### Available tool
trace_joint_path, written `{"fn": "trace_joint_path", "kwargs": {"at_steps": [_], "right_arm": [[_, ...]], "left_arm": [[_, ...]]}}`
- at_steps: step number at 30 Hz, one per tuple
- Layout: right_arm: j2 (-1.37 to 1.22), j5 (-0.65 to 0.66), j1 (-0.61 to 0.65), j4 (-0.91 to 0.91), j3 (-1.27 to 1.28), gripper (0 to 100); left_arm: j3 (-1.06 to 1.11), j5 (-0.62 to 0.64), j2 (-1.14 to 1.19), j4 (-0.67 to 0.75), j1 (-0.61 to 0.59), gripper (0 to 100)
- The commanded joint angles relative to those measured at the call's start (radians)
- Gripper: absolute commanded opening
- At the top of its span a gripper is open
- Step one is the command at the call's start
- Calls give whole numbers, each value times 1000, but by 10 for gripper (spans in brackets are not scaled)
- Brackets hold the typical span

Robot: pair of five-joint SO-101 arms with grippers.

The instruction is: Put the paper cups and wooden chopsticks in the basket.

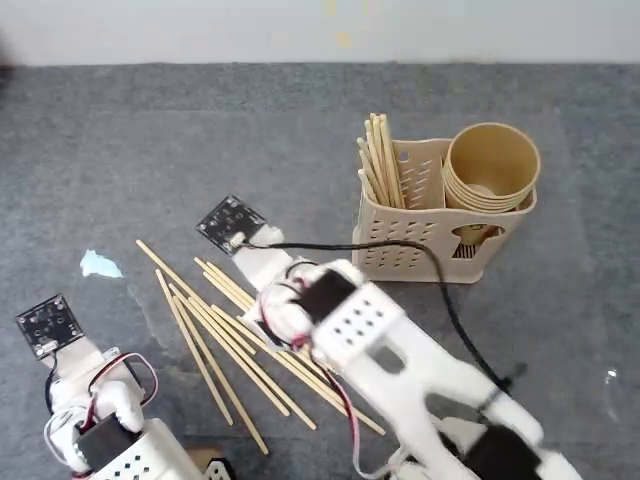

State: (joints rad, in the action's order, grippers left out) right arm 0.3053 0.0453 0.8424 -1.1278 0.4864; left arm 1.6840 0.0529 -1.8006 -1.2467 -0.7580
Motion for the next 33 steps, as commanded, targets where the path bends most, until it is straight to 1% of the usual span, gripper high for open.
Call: {"fn": "trace_joint_path", "kwargs": {"at_steps": [1, 3, 7, 10, 12, 16, 26, 28, 33], "right_arm": [[-125, -3, 8, 19, -143, 159], [-206, -3, 8, 18, -199, 167], [-360, -2, 8, 10, -304, 237], [-458, 11, 15, 12, -381, 229], [-515, 34, 33, 12, -427, 225], [-619, 40, 65, 18, -499, 223], [-834, 40, 61, 15, -634, 222], [-863, 40, 45, 15, -651, 200], [-901, 41, 8, 19, -674, 101]], "left_arm": [[-7, -11, -11, 20, 5, 13], [-7, -11, -11, 20, 5, 13], [-7, -11, -11, 20, 5, 13], [-7, -11, -11, 20, 5, 13], [-7, -11, -11, 20, 5, 13], [-7, -11, -11, 20, 5, 13], [-7, -11, -11, 20, 5, 13], [-7, -11, -11, 20, 5, 13], [-7, -11, -11, 20, 5, 13]]}}
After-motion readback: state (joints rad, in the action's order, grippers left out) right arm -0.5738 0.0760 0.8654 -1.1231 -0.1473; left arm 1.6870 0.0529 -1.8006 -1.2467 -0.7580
